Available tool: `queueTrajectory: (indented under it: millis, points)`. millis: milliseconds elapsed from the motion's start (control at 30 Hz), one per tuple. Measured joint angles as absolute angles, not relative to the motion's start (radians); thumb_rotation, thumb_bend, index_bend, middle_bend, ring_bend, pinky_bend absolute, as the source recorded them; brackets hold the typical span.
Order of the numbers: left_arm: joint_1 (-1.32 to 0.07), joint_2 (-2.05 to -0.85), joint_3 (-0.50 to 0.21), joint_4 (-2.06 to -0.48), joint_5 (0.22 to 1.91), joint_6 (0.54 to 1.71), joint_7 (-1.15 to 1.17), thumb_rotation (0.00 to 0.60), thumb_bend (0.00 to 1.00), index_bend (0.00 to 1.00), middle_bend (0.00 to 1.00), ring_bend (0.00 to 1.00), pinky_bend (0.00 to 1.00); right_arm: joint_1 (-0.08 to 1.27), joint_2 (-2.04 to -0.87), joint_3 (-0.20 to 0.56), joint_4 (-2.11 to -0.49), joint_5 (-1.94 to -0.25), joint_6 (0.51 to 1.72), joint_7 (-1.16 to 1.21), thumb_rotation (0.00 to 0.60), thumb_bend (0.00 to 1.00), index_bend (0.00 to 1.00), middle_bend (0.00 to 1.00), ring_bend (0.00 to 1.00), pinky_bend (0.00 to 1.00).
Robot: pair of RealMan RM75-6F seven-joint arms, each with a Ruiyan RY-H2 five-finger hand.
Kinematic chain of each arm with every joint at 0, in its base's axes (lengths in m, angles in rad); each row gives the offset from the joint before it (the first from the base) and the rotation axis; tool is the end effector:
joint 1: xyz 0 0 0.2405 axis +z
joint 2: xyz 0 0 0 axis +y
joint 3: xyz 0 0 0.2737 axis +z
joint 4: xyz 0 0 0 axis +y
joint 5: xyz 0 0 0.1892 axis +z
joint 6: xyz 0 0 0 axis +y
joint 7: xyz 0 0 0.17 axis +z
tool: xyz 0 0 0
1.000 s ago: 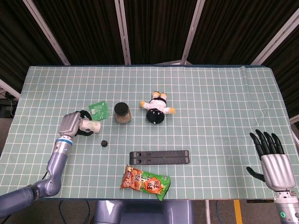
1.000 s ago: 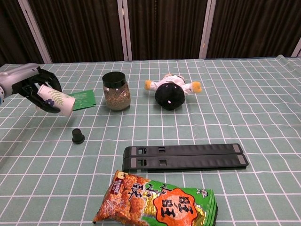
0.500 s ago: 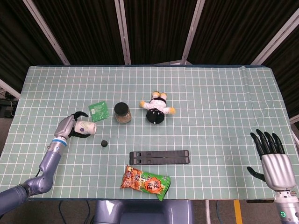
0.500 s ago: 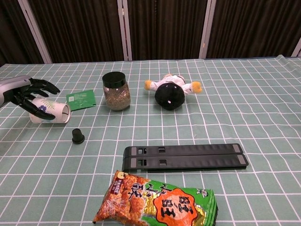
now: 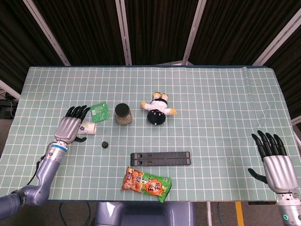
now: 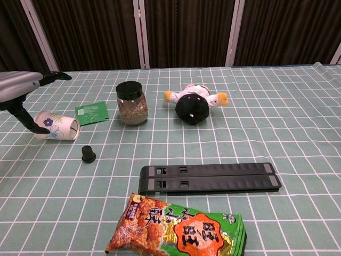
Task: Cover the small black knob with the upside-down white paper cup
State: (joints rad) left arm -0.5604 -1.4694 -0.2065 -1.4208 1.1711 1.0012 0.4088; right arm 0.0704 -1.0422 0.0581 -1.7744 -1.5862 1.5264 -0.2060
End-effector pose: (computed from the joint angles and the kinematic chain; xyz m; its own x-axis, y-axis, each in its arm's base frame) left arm -0.2348 0.3649 0.0426 0.5518 0.1805 0.8142 0.8293 -0.2222 -0.5128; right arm -0.2781 -0.2007 0.2000 0.5045 0.0534 0.8617 -0.8576 -0.0845 0.5073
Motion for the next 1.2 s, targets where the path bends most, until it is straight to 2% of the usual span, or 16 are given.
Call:
queueTrajectory:
  millis: [233,433,633,967,1100,1200]
  points:
    - [-0.607,-1.522,-0.161,-1.47,1.103,1.071,0.941,0.6,0.07,0.04,0.0,0.0,0.0,0.068,-1.036,0.06,-1.77,-1.579,1.53,-0.194,0.6,0.0,0.0,0.0,0.0,0.0]
    - [-0.656,-1.64,-0.117,-1.44,0.987,1.116,1.207,0.6,0.07,0.08,0.02,0.0,0.04,0.065,-1.034,0.064,-1.763,-1.57,1.533,-0.191,0.6,0.0,0.0,0.0,0.0,0.0]
    - [-0.684,-1.709,-0.089,-1.369,0.944,1.154,1.273,0.6,0.07,0.19,0.09,0.07,0.15,0.066,-1.035,0.065,-1.761,-1.564,1.53,-0.189,0.6,0.0,0.0,0.0,0.0,0.0]
    - [-0.691,-1.74,-0.09,-1.301,0.946,1.186,1.255,0.6,0.07,0.24,0.14,0.12,0.21,0.072,-1.037,0.067,-1.758,-1.558,1.519,-0.189,0.6,0.0,0.0,0.0,0.0,0.0]
    - [-0.692,-1.743,-0.087,-1.285,0.949,1.178,1.234,0.6,0.06,0.3,0.2,0.2,0.32,0.072,-1.038,0.067,-1.757,-1.558,1.519,-0.19,0.6,0.0,0.0,0.0,0.0,0.0]
    - [-0.693,-1.747,-0.083,-1.269,0.958,1.176,1.222,0.6,0.07,0.34,0.25,0.25,0.36,0.072,-1.038,0.067,-1.757,-1.557,1.518,-0.19,0.6,0.0,0.0,0.0,0.0,0.0]
